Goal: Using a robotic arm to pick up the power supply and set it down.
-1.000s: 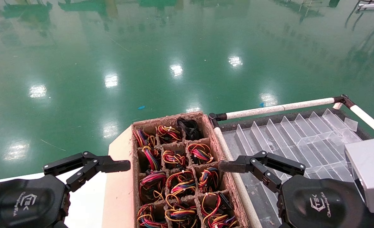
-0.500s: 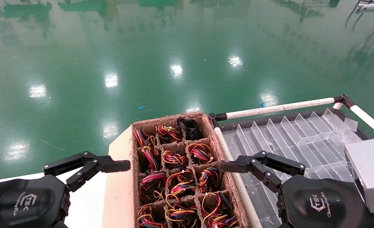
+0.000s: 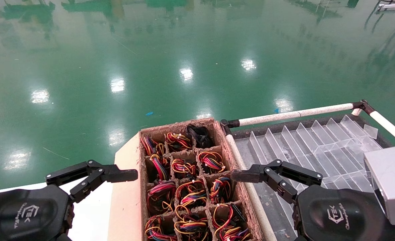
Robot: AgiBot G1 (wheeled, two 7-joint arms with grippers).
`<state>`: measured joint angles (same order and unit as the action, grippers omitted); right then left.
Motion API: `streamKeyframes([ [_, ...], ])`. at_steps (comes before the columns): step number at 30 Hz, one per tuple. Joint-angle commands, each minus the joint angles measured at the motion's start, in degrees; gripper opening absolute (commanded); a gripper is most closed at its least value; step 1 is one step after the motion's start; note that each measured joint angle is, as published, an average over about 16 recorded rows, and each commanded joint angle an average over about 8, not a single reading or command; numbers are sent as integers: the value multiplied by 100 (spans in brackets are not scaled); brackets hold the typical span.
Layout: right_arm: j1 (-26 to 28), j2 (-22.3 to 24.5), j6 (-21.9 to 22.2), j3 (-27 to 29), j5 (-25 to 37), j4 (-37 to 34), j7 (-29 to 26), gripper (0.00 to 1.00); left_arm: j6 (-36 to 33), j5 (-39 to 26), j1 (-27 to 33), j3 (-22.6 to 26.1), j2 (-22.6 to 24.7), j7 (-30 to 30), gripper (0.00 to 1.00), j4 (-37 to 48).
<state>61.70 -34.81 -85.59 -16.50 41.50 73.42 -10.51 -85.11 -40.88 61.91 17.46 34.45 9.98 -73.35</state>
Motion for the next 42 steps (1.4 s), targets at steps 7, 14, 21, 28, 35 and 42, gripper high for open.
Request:
streamKeyframes([
  [7, 0, 0, 0, 0, 0, 0, 0, 100, 0, 0, 0, 0, 0, 0, 100, 0],
  [14, 0, 0, 0, 0, 0, 0, 0, 100, 0, 0, 0, 0, 0, 0, 100, 0],
  [21, 0, 0, 0, 0, 0, 0, 0, 100, 0, 0, 0, 0, 0, 0, 100, 0],
  [28, 0, 0, 0, 0, 0, 0, 0, 100, 0, 0, 0, 0, 0, 0, 38, 0],
  [35, 0, 0, 0, 0, 0, 0, 0, 100, 0, 0, 0, 0, 0, 0, 0, 0],
  [42, 0, 0, 0, 0, 0, 0, 0, 100, 0, 0, 0, 0, 0, 0, 0, 0],
])
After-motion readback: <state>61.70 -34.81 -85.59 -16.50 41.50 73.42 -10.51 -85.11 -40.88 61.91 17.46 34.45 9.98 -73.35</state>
